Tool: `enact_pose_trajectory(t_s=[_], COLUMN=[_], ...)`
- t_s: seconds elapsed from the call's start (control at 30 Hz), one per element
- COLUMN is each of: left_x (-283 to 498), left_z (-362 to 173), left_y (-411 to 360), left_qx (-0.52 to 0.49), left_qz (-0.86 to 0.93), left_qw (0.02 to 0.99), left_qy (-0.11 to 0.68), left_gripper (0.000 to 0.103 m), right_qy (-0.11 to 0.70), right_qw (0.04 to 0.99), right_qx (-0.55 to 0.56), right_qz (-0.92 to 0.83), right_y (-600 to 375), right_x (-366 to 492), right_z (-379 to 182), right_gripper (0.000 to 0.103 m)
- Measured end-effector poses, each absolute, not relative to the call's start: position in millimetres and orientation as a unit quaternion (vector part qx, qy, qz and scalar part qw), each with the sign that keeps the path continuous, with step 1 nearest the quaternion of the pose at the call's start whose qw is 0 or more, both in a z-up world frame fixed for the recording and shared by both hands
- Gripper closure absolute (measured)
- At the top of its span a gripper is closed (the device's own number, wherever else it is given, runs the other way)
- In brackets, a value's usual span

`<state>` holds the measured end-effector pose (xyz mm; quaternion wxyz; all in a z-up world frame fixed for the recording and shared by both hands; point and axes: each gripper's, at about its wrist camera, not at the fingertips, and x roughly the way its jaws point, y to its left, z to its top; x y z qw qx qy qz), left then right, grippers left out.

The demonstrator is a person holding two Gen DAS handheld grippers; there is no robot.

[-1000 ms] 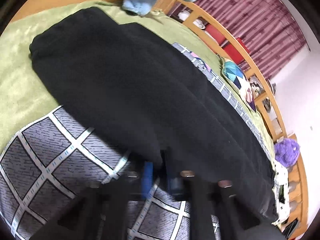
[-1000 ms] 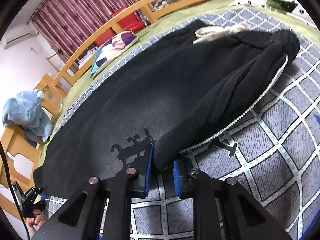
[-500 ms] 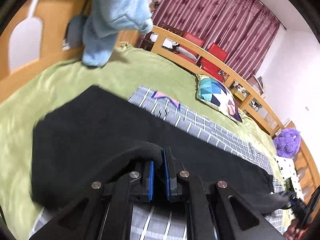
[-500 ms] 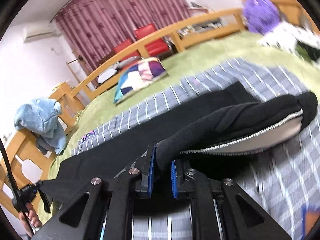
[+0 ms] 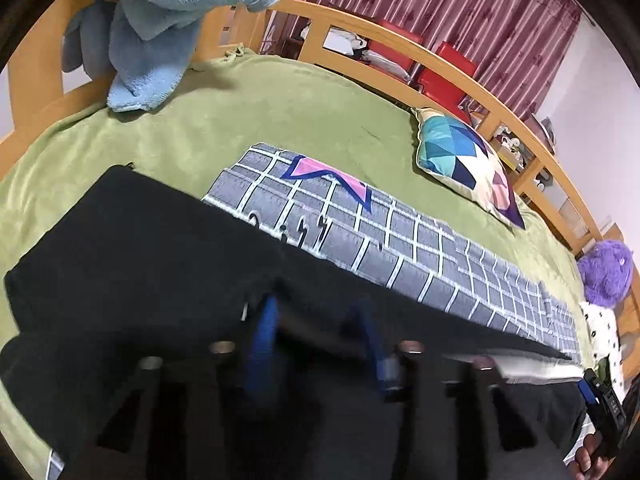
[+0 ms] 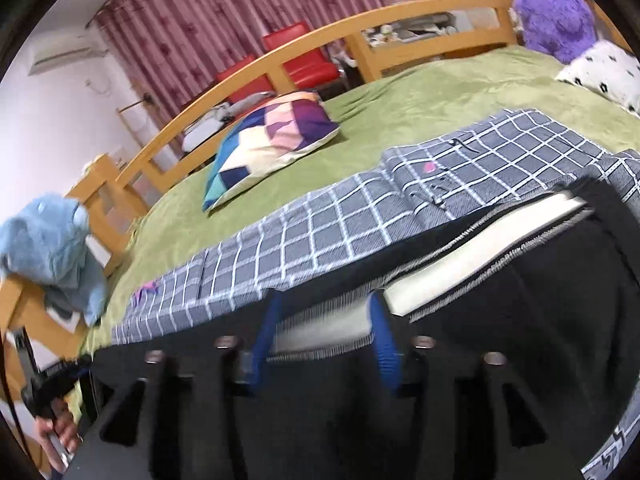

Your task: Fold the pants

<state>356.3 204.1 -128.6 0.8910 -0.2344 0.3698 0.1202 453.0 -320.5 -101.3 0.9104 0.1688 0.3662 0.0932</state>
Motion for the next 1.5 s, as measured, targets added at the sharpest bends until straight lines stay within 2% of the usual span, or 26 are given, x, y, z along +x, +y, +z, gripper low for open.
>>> enact_pose_trajectory(t_s=[0.07, 0.13, 0.27, 0.4, 0.57, 0.6, 0.63, 0.67, 0.7, 0.8, 0.9, 0.93, 0.97, 1.0, 1.1, 1.17, 1.37, 1.5], left_x=[338.0, 318.4, 268.0, 235.3, 252.9, 258.5, 262.9, 267.5, 274.9, 297.9, 316.0, 321.1, 323.8, 324.0, 305.4, 292.8, 245.1, 211.8], left_z=[-126.3, -124.4, -127.4, -153.4, -182.7, -185.5, -185.8, -183.4, -175.6, -140.3, -97.7, -85.5, -76.1, -67.3, -51.3, -52.4, -91.1, -136.4], left_y=[199.9, 196.7, 194.9, 203.1, 196.4, 193.1, 192.8, 196.0, 206.5, 241.9, 288.5, 299.8, 306.2, 310.1, 301.3, 291.7, 256.7, 248.8], left_qx=[-0.236, -0.231, -0.181, -0.155, -0.106, -0.082, -0.065, -0.060, -0.074, -0.076, -0.117, -0.129, -0.131, -0.131, -0.114, -0.100, -0.120, -0.180], left_qz=[0.107, 0.109, 0.136, 0.160, 0.158, 0.165, 0.172, 0.170, 0.156, 0.219, 0.255, 0.264, 0.283, 0.298, 0.296, 0.295, 0.228, 0.173], left_qw=[0.893, 0.890, 0.891, 0.883, 0.875, 0.878, 0.879, 0.884, 0.889, 0.896, 0.899, 0.895, 0.888, 0.883, 0.901, 0.902, 0.899, 0.882], left_qy=[0.368, 0.378, 0.394, 0.412, 0.444, 0.442, 0.439, 0.432, 0.424, 0.378, 0.337, 0.336, 0.339, 0.337, 0.295, 0.298, 0.355, 0.399], left_gripper=[0.045, 0.037, 0.031, 0.029, 0.029, 0.034, 0.072, 0.090, 0.096, 0.096, 0.088, 0.068, 0.054, 0.030, 0.028, 0.027, 0.027, 0.024], right_qy=[0.370, 0.384, 0.411, 0.420, 0.437, 0.441, 0.445, 0.448, 0.448, 0.446, 0.451, 0.451, 0.451, 0.450, 0.445, 0.442, 0.432, 0.436], right_qw=[0.912, 0.907, 0.893, 0.892, 0.882, 0.881, 0.881, 0.882, 0.883, 0.886, 0.886, 0.886, 0.887, 0.888, 0.890, 0.892, 0.896, 0.894], right_qx=[0.150, 0.141, 0.145, 0.123, 0.129, 0.127, 0.120, 0.112, 0.104, 0.085, 0.068, 0.061, 0.054, 0.050, 0.055, 0.064, 0.078, 0.088], right_qz=[0.093, 0.098, 0.115, 0.116, 0.115, 0.112, 0.105, 0.099, 0.094, 0.087, 0.085, 0.085, 0.083, 0.081, 0.078, 0.077, 0.068, 0.055], right_y=[-316.8, -315.9, -312.3, -301.1, -293.6, -292.6, -291.0, -289.5, -288.0, -282.7, -277.5, -276.0, -275.3, -274.9, -277.9, -282.4, -303.7, -331.7], right_x=[435.2, 413.2, 365.4, 325.3, 287.5, 284.8, 282.9, 282.1, 282.1, 285.4, 287.6, 287.7, 287.7, 287.9, 287.1, 286.2, 282.0, 278.4], right_z=[-106.7, -112.9, -118.1, -115.6, -125.9, -128.2, -130.8, -132.3, -133.2, -134.5, -137.5, -138.1, -138.2, -137.7, -134.1, -130.4, -113.9, -112.7], right_gripper=[0.050, 0.050, 0.050, 0.048, 0.046, 0.046, 0.046, 0.046, 0.046, 0.046, 0.046, 0.046, 0.046, 0.046, 0.046, 0.046, 0.046, 0.042])
